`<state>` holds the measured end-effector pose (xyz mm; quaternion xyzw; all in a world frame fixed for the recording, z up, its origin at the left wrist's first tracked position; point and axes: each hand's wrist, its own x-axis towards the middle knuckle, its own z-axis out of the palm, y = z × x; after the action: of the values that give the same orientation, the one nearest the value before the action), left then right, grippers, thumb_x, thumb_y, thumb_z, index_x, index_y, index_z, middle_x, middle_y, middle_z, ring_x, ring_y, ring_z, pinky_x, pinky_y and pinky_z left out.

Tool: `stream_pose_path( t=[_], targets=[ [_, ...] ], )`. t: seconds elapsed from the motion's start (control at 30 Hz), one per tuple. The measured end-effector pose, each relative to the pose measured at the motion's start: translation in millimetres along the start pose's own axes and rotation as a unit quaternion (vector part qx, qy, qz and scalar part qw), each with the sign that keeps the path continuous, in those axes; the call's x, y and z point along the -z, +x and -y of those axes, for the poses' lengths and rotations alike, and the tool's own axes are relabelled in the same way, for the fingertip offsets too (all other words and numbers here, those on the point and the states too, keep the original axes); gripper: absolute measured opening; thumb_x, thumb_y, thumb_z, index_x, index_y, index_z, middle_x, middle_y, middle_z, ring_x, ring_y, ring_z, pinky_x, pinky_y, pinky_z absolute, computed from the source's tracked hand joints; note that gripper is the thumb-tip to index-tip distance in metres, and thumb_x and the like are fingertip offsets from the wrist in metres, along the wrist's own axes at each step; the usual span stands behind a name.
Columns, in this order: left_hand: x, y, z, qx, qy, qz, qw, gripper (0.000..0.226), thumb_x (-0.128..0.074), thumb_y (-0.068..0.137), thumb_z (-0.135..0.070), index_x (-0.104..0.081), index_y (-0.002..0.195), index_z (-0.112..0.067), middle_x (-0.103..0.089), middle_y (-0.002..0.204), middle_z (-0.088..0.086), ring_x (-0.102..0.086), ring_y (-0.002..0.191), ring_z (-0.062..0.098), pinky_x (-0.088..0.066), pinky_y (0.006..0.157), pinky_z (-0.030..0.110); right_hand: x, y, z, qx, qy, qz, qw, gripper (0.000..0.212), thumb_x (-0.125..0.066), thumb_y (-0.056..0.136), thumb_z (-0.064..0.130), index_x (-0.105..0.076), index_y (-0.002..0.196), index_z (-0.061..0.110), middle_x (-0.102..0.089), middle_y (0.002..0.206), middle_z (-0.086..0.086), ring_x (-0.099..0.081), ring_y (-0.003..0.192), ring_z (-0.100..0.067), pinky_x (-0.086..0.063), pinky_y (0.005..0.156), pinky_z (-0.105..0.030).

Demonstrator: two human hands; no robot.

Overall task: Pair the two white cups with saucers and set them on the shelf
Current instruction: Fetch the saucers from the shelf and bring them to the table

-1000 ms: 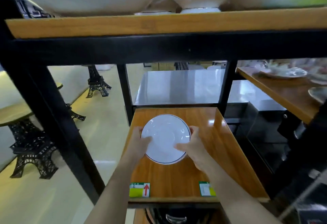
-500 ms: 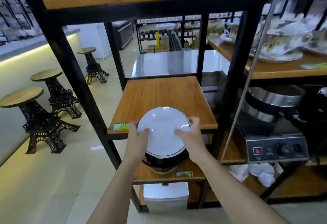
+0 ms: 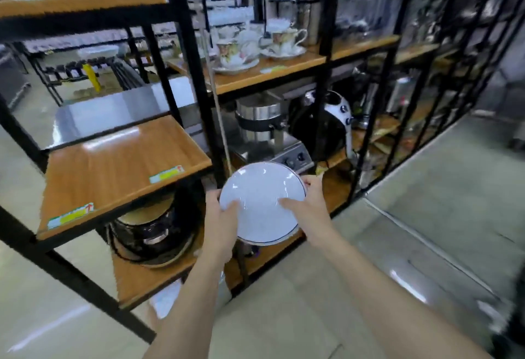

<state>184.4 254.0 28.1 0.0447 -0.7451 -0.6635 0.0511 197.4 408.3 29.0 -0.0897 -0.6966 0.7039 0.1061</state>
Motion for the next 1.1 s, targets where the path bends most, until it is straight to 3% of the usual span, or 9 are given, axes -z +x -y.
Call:
stream_pose_path(
  t=[0.13,0.23,0.37,0.53,0.67,0.77,0.97,1.1],
  targets=[
    [-86,-37,-13,-0.01,0.035,0.099,0.994,0.021,-0.049,0.09,-0.018,-0.039,0.107,-0.022,-0.051,0.101,0.0,-0.053,0.096,0.022,-0.05,0.079,0.041,98,-36,6,-0.004,-0.007,-0.1,0.995,0.046,-0.066,0.075,0.0,-0.035,0.105,0.016,-0.048,0.095,0.008,-0.05,0.083,-0.003,-0.041,0.057,-0.014],
    [-153,-71,-23,-0.014,0.036,0.156,0.987,0.019,-0.049,0.088,-0.018,-0.041,0.104,-0.023,-0.054,0.102,0.005,-0.053,0.093,0.023,-0.048,0.076,0.041,172,-58,8,-0.011,-0.011,-0.176,0.984,0.046,-0.066,0.074,0.0,-0.036,0.105,0.016,-0.051,0.101,0.002,-0.053,0.088,-0.012,-0.044,0.066,-0.024],
    [-251,-121,-37,-0.027,0.022,0.229,0.973,0.021,-0.049,0.088,-0.012,-0.043,0.108,-0.017,-0.054,0.103,0.007,-0.052,0.092,0.024,-0.044,0.074,0.036,276,-90,9,-0.014,0.002,-0.252,0.968,0.045,-0.067,0.074,0.004,-0.036,0.103,0.021,-0.05,0.094,0.013,-0.051,0.082,0.0,-0.04,0.059,-0.021],
    [-380,-207,-45,-0.044,0.006,0.311,0.949,0.021,-0.052,0.086,-0.006,-0.044,0.104,-0.013,-0.052,0.087,-0.004,-0.051,0.076,0.01,-0.039,0.058,0.024,418,-139,3,-0.024,-0.016,-0.34,0.94,0.045,-0.067,0.073,0.006,-0.035,0.102,0.023,-0.051,0.093,0.014,-0.05,0.081,0.002,-0.038,0.058,-0.019],
    [-468,-280,-45,-0.013,-0.006,0.376,0.927,0.024,-0.051,0.085,-0.003,-0.045,0.107,-0.01,-0.055,0.091,0.002,-0.053,0.076,0.012,-0.043,0.059,0.021,516,-186,-5,-0.029,-0.012,-0.396,0.918,0.048,-0.063,0.075,0.003,-0.035,0.11,0.021,-0.05,0.096,0.013,-0.05,0.085,0.0,-0.039,0.061,-0.018],
    [-511,-323,-39,0.014,0.008,0.419,0.908,0.021,-0.053,0.085,-0.007,-0.046,0.104,-0.012,-0.059,0.097,0.007,-0.056,0.083,0.02,-0.045,0.068,0.031,570,-216,-14,-0.046,-0.01,-0.427,0.903,0.047,-0.063,0.075,0.001,-0.036,0.109,0.019,-0.05,0.095,0.013,-0.05,0.084,0.0,-0.038,0.061,-0.018],
    [-574,-371,-21,0.044,0.034,0.46,0.886,0.016,-0.055,0.084,-0.011,-0.048,0.089,-0.024,-0.06,0.089,-0.003,-0.056,0.077,0.01,-0.044,0.059,0.027,638,-248,-50,-0.096,-0.021,-0.455,0.885,0.044,-0.065,0.075,0.001,-0.035,0.104,0.016,-0.05,0.092,0.009,-0.052,0.084,-0.01,-0.042,0.065,-0.027],
    [-613,-382,-6,0.082,0.087,0.48,0.869,0.016,-0.054,0.084,-0.01,-0.049,0.084,-0.026,-0.062,0.093,0.004,-0.059,0.084,0.024,-0.046,0.065,0.033,674,-251,-78,-0.134,-0.02,-0.465,0.875,0.043,-0.066,0.074,0.002,-0.035,0.101,0.014,-0.051,0.091,0.006,-0.052,0.082,-0.011,-0.044,0.067,-0.029]
  ],
)
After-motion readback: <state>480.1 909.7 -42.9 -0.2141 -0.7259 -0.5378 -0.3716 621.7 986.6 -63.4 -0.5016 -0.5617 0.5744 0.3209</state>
